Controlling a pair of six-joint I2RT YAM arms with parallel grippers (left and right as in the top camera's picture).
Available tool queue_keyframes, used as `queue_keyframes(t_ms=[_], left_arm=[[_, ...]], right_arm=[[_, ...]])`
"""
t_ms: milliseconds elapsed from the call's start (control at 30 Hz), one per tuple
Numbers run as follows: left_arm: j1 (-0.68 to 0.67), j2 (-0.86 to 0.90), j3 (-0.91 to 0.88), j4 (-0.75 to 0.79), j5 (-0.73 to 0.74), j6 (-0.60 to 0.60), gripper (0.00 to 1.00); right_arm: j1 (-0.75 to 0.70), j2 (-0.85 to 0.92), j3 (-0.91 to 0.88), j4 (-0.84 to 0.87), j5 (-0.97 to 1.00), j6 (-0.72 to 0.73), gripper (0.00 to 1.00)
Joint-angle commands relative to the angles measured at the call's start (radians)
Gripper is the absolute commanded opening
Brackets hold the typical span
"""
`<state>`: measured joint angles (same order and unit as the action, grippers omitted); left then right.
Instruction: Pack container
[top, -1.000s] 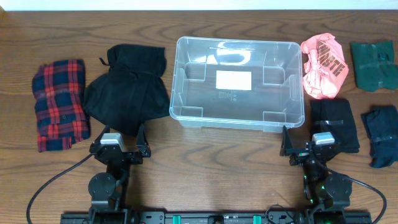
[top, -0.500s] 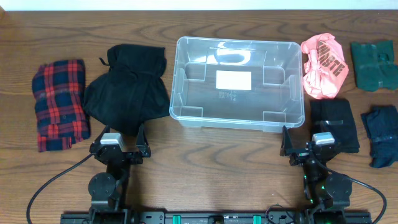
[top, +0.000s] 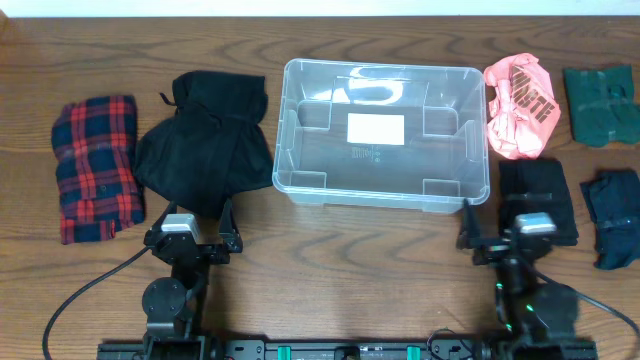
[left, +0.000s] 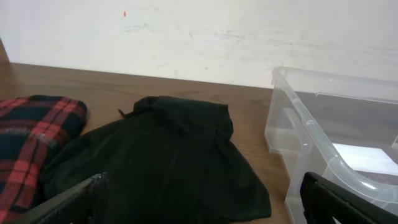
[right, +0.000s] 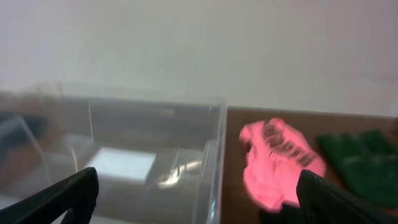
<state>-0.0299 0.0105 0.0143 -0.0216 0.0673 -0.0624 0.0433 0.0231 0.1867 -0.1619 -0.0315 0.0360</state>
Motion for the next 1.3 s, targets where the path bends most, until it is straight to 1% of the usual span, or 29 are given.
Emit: queue_keyframes(t_ms=[0, 100, 133, 200, 400, 500, 600, 633, 667, 700, 733, 767, 1000, 1133, 1267], left_arm=[[-0.004, -0.006, -0.01, -0.042, 0.007, 0.008, 0.98], [-0.004, -0.006, -0.01, -0.042, 0.007, 0.008, 0.98], [-0.004, -0.006, -0.01, -0.042, 0.007, 0.008, 0.98], [-0.004, -0.006, -0.01, -0.042, 0.007, 0.008, 0.98], [-0.004, -0.006, -0.01, -0.042, 0.007, 0.008, 0.98], [-0.004, -0.006, -0.01, -0.042, 0.007, 0.008, 0.98], [-0.004, -0.006, -0.01, -0.042, 0.007, 0.008, 0.98], [-0.004, -0.006, -0.01, -0.042, 0.007, 0.008, 0.98], [-0.004, -0.006, -0.01, -0.042, 0.007, 0.008, 0.98], [-0.004, -0.006, -0.01, -0.042, 0.007, 0.008, 0.98], [-0.004, -0.006, -0.01, -0.042, 0.007, 0.008, 0.98], [-0.004, -0.006, -0.01, -0.042, 0.007, 0.008, 0.98], [-0.004, -0.006, -0.01, -0.042, 0.007, 0.008, 0.98], [-0.004, -0.006, -0.01, -0.042, 0.007, 0.008, 0.98], [-0.004, -0.006, -0.01, -0.042, 0.007, 0.008, 0.98]], right_arm=[[-0.006, 0.029, 0.201, -0.081, 0.054, 0.089, 0.99], [-0.006, 0.118, 0.371, -0.257, 0.049, 0.126, 0.99], [-0.006, 0.187, 0.457, -0.364, 0.038, 0.136, 0.99], [-0.006, 0.275, 0.546, -0.476, 0.017, 0.136, 0.99], [-0.006, 0.684, 0.859, -0.872, -0.116, 0.121, 0.99], [-0.006, 0.844, 0.973, -1.002, -0.135, 0.12, 0.99], [-0.005, 0.953, 1.027, -1.065, -0.135, 0.119, 0.98], [-0.005, 0.987, 1.028, -1.085, -0.134, 0.118, 0.84], [-0.006, 1.006, 1.028, -1.098, -0.134, 0.111, 0.63], [-0.006, 1.039, 1.028, -1.118, -0.134, 0.1, 0.24], [-0.006, 1.057, 1.028, -1.133, -0.134, 0.101, 0.04], [-0.006, 1.081, 1.028, -1.152, -0.134, 0.101, 0.01], [-0.005, 1.194, 1.023, -1.222, -0.133, 0.101, 0.01], [-0.005, 1.213, 0.983, -1.214, -0.112, 0.101, 0.01], [-0.005, 1.219, 0.93, -1.16, -0.096, 0.113, 0.01]])
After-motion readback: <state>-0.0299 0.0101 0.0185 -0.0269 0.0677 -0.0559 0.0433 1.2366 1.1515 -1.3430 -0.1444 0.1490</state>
